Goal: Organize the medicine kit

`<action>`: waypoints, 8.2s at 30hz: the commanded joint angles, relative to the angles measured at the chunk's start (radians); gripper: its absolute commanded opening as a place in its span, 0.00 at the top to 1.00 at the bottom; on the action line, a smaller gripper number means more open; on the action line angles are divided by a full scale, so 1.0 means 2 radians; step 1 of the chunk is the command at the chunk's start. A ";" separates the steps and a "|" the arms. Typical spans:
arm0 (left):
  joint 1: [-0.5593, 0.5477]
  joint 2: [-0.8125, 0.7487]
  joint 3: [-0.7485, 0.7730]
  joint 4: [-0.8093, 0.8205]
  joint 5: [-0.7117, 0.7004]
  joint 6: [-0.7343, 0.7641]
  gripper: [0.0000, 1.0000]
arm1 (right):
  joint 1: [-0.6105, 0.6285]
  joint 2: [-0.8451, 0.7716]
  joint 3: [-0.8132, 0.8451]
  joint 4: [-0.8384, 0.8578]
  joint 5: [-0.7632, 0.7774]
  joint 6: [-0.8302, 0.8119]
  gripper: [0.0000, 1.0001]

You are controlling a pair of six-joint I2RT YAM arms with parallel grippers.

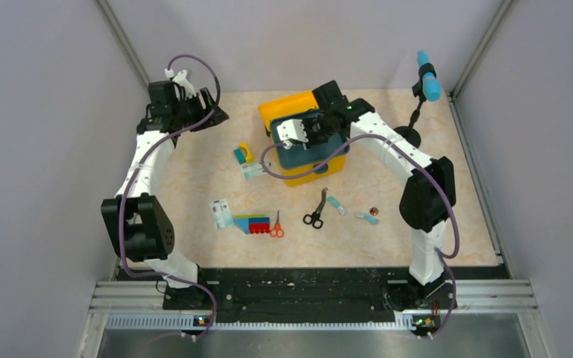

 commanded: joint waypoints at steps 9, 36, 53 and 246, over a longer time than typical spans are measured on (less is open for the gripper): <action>0.001 -0.028 -0.018 0.029 0.022 -0.014 0.33 | 0.004 0.078 0.148 -0.086 0.017 -0.014 1.00; 0.006 -0.026 -0.039 0.038 0.017 -0.029 0.33 | 0.022 0.123 0.185 -0.171 0.093 -0.023 1.00; 0.006 -0.031 -0.060 0.038 0.017 -0.029 0.33 | 0.022 0.099 0.229 -0.150 0.093 0.040 0.65; -0.243 0.102 0.173 -0.095 -0.129 0.253 0.49 | -0.166 -0.236 -0.328 0.282 0.052 0.577 0.37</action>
